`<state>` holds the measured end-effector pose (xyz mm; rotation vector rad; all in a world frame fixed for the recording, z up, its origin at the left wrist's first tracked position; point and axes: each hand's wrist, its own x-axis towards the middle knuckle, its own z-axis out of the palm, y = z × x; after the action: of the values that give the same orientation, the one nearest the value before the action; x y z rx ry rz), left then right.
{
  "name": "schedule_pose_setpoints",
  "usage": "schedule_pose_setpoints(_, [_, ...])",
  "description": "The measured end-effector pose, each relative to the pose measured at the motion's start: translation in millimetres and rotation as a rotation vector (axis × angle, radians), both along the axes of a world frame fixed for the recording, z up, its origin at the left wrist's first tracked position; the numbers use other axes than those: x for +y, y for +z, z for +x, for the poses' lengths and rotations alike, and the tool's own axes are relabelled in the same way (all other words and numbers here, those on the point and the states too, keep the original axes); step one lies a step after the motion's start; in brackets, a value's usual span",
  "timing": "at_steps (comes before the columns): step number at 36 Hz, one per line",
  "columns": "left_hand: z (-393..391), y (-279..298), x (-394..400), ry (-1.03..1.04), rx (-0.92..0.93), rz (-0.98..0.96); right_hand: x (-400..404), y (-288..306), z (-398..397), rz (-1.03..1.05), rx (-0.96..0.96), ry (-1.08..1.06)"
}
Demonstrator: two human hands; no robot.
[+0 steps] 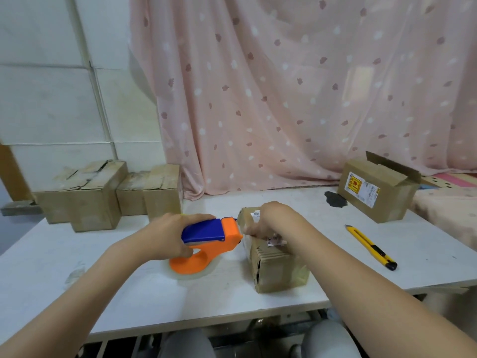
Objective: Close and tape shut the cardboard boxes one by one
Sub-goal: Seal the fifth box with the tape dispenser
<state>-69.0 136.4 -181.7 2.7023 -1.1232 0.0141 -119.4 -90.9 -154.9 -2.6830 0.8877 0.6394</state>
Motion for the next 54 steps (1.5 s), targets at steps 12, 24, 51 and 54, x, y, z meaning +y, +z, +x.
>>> schedule_pose_setpoints(12, [12, 14, -2, -0.053, 0.155, 0.112, 9, 32, -9, -0.113, 0.158, 0.234])
schedule_pose_setpoints(24, [1, 22, -7, -0.065, 0.153, 0.111, 4, 48, -18, -0.073, 0.134, 0.31])
schedule_pose_setpoints(51, [-7, 31, -42, -0.15, 0.088, -0.019, -136, -7, -59, 0.893, -0.23, -0.201])
schedule_pose_setpoints(54, [-6, 23, -47, -0.151, 0.113, -0.039, -137, -9, -61, 0.911, -0.224, -0.178])
